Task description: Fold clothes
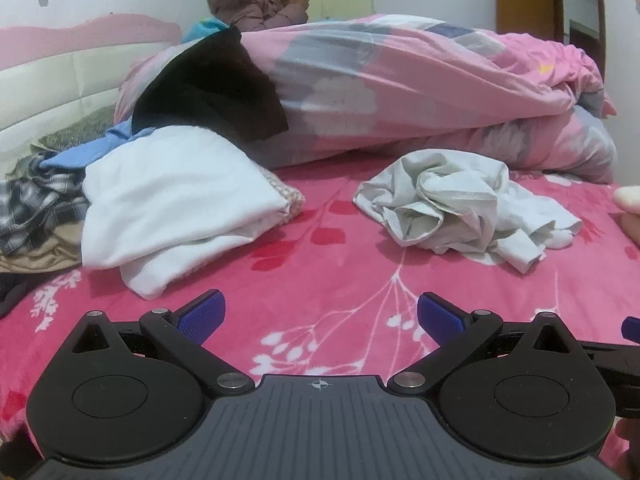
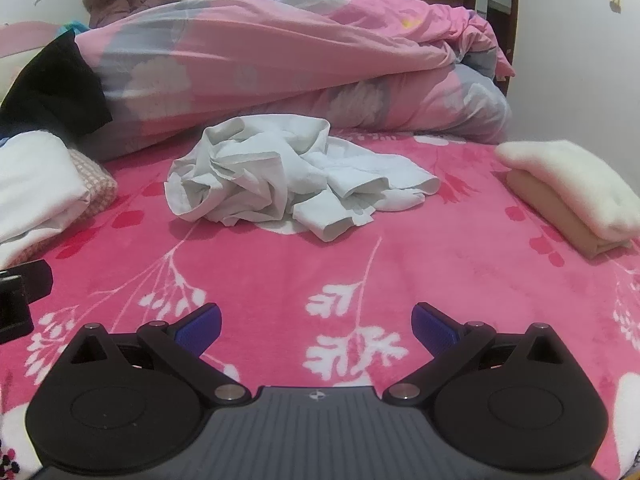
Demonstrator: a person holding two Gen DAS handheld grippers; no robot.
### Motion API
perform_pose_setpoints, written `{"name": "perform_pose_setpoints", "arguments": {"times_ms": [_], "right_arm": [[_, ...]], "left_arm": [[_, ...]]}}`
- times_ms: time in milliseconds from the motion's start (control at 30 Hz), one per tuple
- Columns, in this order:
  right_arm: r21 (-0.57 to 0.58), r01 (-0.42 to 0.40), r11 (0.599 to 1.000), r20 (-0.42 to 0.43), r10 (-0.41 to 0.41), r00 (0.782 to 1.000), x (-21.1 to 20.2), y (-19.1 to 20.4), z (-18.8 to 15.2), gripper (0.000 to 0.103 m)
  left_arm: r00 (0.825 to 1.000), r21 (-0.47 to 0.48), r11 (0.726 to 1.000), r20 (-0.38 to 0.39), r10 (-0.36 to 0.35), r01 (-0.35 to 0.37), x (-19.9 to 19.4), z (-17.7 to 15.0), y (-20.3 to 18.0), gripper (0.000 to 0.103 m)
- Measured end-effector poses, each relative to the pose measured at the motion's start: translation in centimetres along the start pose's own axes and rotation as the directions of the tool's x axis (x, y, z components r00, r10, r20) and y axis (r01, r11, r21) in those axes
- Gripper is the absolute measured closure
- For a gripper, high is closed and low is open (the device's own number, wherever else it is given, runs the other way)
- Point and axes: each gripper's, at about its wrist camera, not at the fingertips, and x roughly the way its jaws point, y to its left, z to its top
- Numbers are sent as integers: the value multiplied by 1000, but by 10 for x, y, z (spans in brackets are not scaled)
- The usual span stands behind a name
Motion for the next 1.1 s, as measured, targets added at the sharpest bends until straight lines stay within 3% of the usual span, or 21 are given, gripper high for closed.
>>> {"name": "perform_pose_setpoints", "arguments": {"times_ms": [267, 500, 567, 1100], "right_arm": [[3, 10, 1000, 6, -10, 1000, -2, 0, -1, 0], [6, 9, 1000, 10, -9, 1000, -4, -2, 1, 0], [5, 9, 1000, 6, -9, 1000, -4, -1, 1, 0], [2, 13, 1000, 12, -13, 1000, -9, -1, 8, 0]], "left_arm": [[998, 35, 999, -54, -35, 37, 1, 0, -5, 0], [994, -6, 999, -103, -37, 37, 6, -4, 3, 0], [992, -19, 997, -99, -75, 73, 5, -4, 6, 0], [994, -23, 997, -74, -81, 80, 1, 0, 6, 0]]}}
